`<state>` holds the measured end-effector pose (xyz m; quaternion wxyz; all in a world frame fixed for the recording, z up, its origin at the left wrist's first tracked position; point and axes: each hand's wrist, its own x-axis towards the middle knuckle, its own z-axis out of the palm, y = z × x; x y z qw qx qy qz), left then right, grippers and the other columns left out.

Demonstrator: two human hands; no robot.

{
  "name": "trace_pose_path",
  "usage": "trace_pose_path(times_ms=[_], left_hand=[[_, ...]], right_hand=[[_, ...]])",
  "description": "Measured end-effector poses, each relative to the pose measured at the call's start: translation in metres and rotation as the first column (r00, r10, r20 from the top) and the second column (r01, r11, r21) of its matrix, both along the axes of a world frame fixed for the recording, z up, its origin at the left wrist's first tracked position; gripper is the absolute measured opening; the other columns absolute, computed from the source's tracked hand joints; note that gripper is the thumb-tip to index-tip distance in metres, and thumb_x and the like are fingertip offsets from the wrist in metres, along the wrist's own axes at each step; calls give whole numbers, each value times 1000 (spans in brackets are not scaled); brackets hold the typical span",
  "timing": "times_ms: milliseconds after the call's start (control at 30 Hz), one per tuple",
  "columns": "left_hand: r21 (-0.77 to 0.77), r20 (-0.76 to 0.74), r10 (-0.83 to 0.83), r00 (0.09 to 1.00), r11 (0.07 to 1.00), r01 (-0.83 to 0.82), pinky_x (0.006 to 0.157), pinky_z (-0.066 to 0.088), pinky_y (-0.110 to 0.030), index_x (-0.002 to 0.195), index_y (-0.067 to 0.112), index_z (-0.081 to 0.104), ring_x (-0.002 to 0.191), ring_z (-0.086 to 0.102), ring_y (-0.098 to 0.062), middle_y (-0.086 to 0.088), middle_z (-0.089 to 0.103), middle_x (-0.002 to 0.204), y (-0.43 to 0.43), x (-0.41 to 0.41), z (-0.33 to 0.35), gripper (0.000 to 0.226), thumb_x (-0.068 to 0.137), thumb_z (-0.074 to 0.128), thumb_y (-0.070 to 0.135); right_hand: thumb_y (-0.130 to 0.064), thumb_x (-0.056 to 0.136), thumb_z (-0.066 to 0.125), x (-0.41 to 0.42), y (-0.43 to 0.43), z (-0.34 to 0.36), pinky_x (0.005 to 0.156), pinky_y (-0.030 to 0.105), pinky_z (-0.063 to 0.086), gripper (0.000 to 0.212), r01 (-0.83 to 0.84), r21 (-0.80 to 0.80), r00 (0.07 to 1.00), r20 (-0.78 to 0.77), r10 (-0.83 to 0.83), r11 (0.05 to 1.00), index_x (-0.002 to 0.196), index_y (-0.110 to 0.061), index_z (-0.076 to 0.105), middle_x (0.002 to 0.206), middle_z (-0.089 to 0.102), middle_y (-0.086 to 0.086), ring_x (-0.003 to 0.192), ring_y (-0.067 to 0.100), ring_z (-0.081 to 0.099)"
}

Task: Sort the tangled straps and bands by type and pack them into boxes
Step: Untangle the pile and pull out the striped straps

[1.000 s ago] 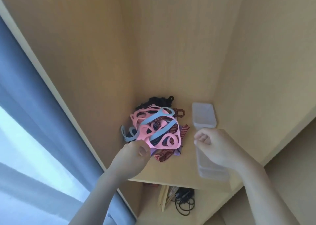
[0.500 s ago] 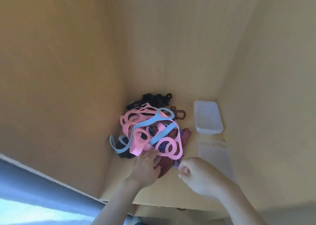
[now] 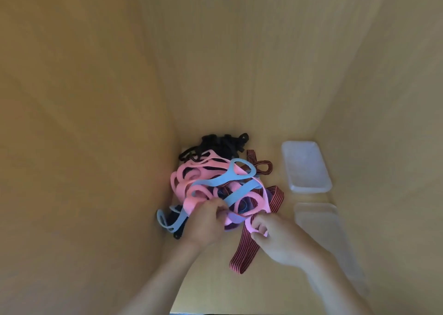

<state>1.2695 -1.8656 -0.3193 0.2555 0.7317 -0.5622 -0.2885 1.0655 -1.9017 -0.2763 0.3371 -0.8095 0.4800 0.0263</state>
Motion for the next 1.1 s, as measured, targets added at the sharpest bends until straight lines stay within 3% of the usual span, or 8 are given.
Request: trace_pose_path(times_ms=[167, 300, 400, 467, 600, 833, 933, 1100], left_hand=[[-169, -134, 177, 975, 965, -199, 76, 53, -28, 95, 21, 70, 83, 66, -12, 8, 72, 89, -13, 6, 35, 20, 89, 61, 4], [-244, -198, 253, 947, 923, -297, 79, 51, -30, 93, 27, 70, 78, 63, -8, 17, 68, 80, -22, 11, 74, 28, 86, 64, 1], [-311, -177, 203, 963, 917, -250, 68, 48, -18, 92, 29, 68, 70, 61, 1, 26, 66, 76, -23, 9, 100, 29, 86, 64, 1], [-338, -139, 191, 972, 913, -228, 68, 52, -23, 96, 27, 69, 70, 62, -3, 18, 68, 79, -25, 5, 112, 27, 86, 63, 2], [-399, -120, 185, 975, 890, -218, 60, 44, -7, 97, 20, 70, 61, 60, 2, 8, 69, 80, -32, -2, 136, 27, 86, 63, -3], [-481, -87, 142, 986, 861, -167, 71, 49, -24, 96, 22, 72, 72, 61, -15, 4, 71, 85, -53, -4, 193, 29, 84, 60, -1], [-511, -82, 80, 993, 852, -111, 63, 46, -17, 93, 24, 71, 65, 57, -10, -1, 69, 81, -60, -8, 218, 31, 83, 60, -4], [-546, -65, -6, 998, 837, -30, 61, 46, -27, 93, 20, 69, 63, 50, -12, -1, 62, 76, -68, -17, 260, 34, 82, 57, -9]], right_hand=[[-28, 96, 52, 2, -9, 1, 72, 36, 51, 17, -41, 17, 999, 29, 40, 999, 84, -16, 53, 78, 63, 3, 79, 22, 63], [-30, 95, 55, -1, -20, 7, 80, 33, 53, 13, -67, -14, 997, 43, 68, 998, 96, -21, 64, 85, 70, -6, 86, 15, 63], [-31, 94, 55, -3, -27, 12, 81, 30, 51, 14, -79, -55, 994, 76, 83, 995, 98, -22, 65, 91, 71, -8, 88, 12, 62], [-33, 94, 56, -8, -31, 17, 78, 26, 49, 16, -63, -87, 992, 104, 72, 994, 104, -24, 66, 94, 70, -10, 85, 9, 60], [-32, 95, 57, -14, -41, 30, 75, 24, 47, 15, -35, -149, 986, 154, 58, 988, 106, -26, 67, 96, 70, -11, 83, 7, 61], [-28, 93, 60, -17, -63, 61, 72, 27, 53, 8, 27, -261, 931, 357, 70, 965, 98, -30, 67, 84, 66, -18, 77, 1, 61], [-23, 92, 63, -8, -71, 66, 80, 28, 52, 15, 73, -305, 877, 473, 85, 949, 106, -28, 65, 98, 62, -18, 87, 2, 61], [-37, 91, 67, 8, -83, 71, 87, 30, 51, 37, 78, -295, 843, 530, 95, 952, 125, -28, 56, 114, 52, -19, 99, -2, 57]])
